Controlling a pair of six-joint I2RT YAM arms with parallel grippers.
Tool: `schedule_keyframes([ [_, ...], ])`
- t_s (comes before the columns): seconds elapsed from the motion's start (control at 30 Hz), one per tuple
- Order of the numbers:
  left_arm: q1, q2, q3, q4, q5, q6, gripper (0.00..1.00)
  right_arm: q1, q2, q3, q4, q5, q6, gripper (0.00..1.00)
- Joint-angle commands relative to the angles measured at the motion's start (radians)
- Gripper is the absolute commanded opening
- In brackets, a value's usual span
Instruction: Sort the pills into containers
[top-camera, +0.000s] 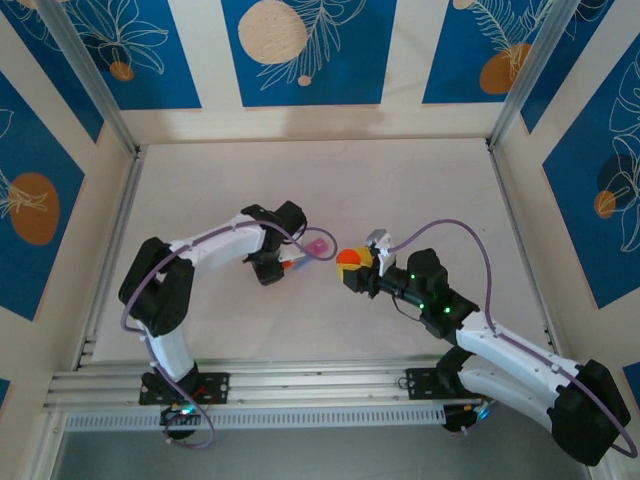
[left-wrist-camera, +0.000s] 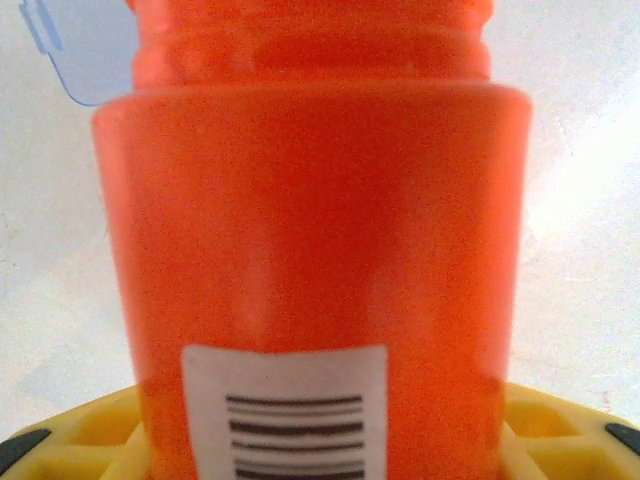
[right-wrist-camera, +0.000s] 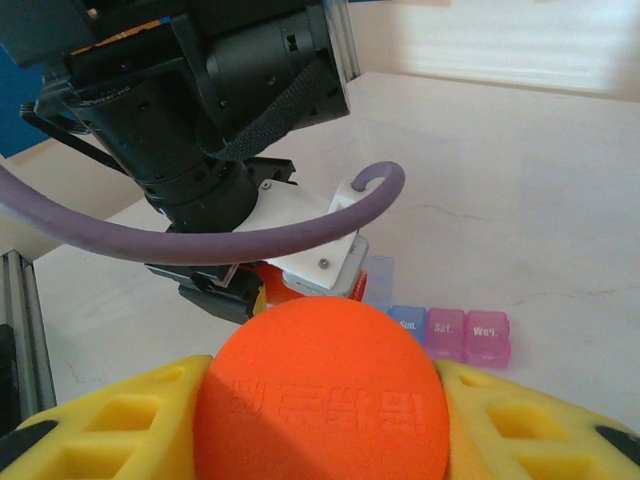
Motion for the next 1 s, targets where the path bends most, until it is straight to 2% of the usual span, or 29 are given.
schedule_keyframes([
  [0.0,-0.008,0.022,0.049,-0.049,-0.022,0.009,0.0,0.007,-0.026,-0.006,0.003,-0.012,0.011,0.0],
  [0.97,-0.034,0.152,0.172,-0.167,-0.091,0.031,0.0,0.01,-0.075,-0.014,-0.007,0.006,0.018,0.0],
])
